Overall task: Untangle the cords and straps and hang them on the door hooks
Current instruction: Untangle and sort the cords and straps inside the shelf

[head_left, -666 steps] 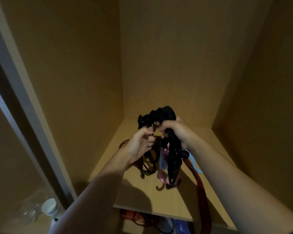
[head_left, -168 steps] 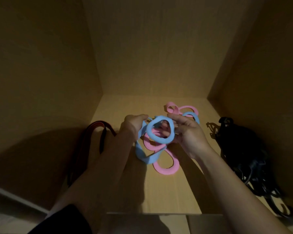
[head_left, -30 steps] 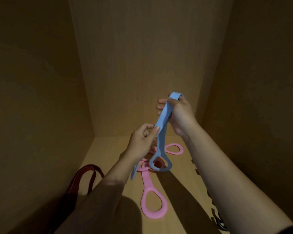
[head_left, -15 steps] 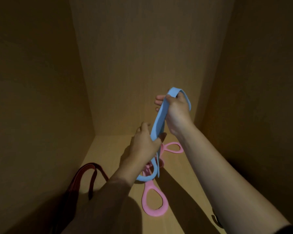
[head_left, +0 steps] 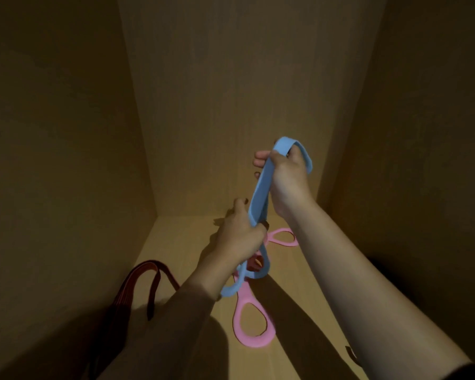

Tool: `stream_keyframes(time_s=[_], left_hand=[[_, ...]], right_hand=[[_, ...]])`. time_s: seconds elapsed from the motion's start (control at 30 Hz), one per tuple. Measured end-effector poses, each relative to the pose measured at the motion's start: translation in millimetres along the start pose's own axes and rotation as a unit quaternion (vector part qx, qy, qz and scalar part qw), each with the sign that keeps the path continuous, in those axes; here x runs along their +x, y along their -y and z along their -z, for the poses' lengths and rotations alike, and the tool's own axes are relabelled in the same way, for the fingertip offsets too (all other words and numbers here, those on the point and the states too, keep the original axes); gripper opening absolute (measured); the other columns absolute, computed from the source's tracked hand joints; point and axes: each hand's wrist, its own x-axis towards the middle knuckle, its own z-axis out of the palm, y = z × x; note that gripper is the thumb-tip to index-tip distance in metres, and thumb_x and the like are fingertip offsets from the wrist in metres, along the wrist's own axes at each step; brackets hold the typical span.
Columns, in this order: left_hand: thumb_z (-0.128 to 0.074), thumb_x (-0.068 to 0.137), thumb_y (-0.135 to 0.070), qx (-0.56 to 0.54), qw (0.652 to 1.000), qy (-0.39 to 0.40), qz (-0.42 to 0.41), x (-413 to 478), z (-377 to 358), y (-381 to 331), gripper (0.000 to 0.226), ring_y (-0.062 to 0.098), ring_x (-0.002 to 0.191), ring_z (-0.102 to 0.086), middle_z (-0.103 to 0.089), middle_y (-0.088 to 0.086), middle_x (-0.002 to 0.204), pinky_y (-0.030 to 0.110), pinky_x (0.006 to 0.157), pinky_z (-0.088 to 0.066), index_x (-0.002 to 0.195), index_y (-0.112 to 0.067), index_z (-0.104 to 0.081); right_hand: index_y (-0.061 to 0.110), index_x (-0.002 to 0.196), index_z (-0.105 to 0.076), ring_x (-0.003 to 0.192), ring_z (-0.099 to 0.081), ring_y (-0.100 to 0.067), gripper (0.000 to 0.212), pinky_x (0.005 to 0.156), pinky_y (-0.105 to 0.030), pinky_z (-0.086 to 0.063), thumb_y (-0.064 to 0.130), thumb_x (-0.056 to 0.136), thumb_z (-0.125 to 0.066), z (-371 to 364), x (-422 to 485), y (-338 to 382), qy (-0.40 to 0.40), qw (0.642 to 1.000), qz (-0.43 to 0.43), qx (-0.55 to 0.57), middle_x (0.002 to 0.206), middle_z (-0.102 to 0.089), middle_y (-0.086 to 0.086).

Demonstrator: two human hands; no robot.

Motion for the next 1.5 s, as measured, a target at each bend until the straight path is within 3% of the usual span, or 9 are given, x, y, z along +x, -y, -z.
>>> stream_keyframes(time_s=[0.17,0.3,0.57,0.73,0.93,1.0,1.13,1.33,1.5], left_hand=[[-0.061,0.083,-0.030,0.007,0.999,-0.026,0.016,2,-6,2,0.040,0.023,0.079,-0.059,-0.056,0.007,0.102,0.024,0.049,-0.035,0.115,-0.019,-0.039],[-0.063,0.082,-0.026,0.033,0.993,-0.106,-0.048,5,-6,0,0.028,0.019,0.096,-0.050,-0.045,0.001,0.107,0.027,0.067,-0.043,0.105,-0.016,-0.049],[-0.050,0.085,0.000,-0.224,0.964,-0.108,-0.096,0,3,-16,0.022,0.000,0.041,-0.041,-0.043,-0.001,0.061,0.009,0.040,-0.030,0.073,-0.018,-0.045],[-0.059,0.082,-0.003,-0.284,0.946,-0.104,-0.116,7,21,-19,0.029,0.001,0.040,-0.034,-0.036,-0.004,0.054,0.016,0.043,-0.028,0.063,-0.018,-0.044],[-0.054,0.089,-0.005,-0.264,0.952,0.021,-0.155,9,25,-18,0.017,-0.001,0.041,-0.040,-0.046,-0.014,0.045,0.010,0.043,-0.031,0.073,-0.012,-0.053],[-0.050,0.091,-0.006,-0.323,0.937,0.041,-0.125,10,26,-19,0.022,-0.001,0.040,-0.038,-0.045,-0.012,0.043,0.012,0.041,-0.029,0.072,-0.015,-0.056],[-0.044,0.092,-0.009,-0.448,0.888,0.081,-0.072,11,28,-21,0.027,0.003,0.048,-0.047,-0.051,-0.008,0.054,0.015,0.046,-0.037,0.068,-0.017,-0.054],[-0.036,0.090,-0.010,-0.590,0.800,0.105,0.012,11,19,-31,0.026,0.009,0.050,-0.054,-0.056,-0.004,0.050,0.021,0.051,-0.041,0.066,-0.013,-0.046],[-0.032,0.086,-0.018,-0.621,0.771,0.131,0.056,10,6,-36,0.030,0.017,0.054,-0.063,-0.062,0.006,0.056,0.029,0.067,-0.046,0.069,-0.005,-0.052]], right_hand=[[0.021,0.092,-0.042,0.078,-0.059,-0.011,0.020,0.079,-0.037,-0.050,0.005,0.097,-0.031,-2,-7,3,0.021,0.998,-0.033,0.059,0.085,-0.058,-0.002],[0.022,0.085,-0.043,0.077,-0.060,-0.012,0.024,0.081,-0.040,-0.051,0.005,0.097,-0.031,-3,-9,5,0.017,0.994,-0.058,0.086,0.085,-0.059,-0.003],[0.013,0.080,-0.046,0.075,-0.057,-0.017,0.018,0.072,-0.033,-0.047,0.007,0.095,-0.038,9,-6,-9,-0.015,0.992,-0.109,0.059,0.079,-0.055,-0.006],[0.014,0.072,-0.053,0.047,-0.047,-0.012,0.031,0.052,-0.023,-0.037,0.038,0.092,-0.046,51,-19,-23,0.138,0.933,-0.285,-0.170,0.058,-0.051,-0.002],[0.008,0.090,-0.055,0.070,-0.050,-0.012,0.005,0.065,-0.023,-0.042,0.009,0.088,-0.051,64,-30,-31,0.104,0.971,-0.065,-0.207,0.077,-0.054,0.000],[0.011,0.095,-0.058,0.080,-0.055,-0.009,0.014,0.073,-0.018,-0.044,0.005,0.085,-0.049,61,-33,-34,0.151,0.977,-0.064,-0.135,0.085,-0.059,0.002],[0.013,0.086,-0.058,0.082,-0.058,-0.025,0.006,0.080,-0.038,-0.045,0.018,0.082,-0.056,67,-40,-45,0.224,0.965,-0.120,-0.070,0.084,-0.062,-0.008],[0.016,0.079,-0.058,0.069,-0.060,-0.015,0.014,0.070,-0.027,-0.048,0.024,0.090,-0.055,75,-52,-62,0.230,0.963,-0.108,-0.088,0.074,-0.063,-0.002],[0.010,0.084,-0.058,0.070,-0.063,-0.009,0.008,0.070,-0.020,-0.052,0.015,0.090,-0.055,83,-63,-70,0.224,0.963,-0.118,-0.090,0.076,-0.065,0.002]])
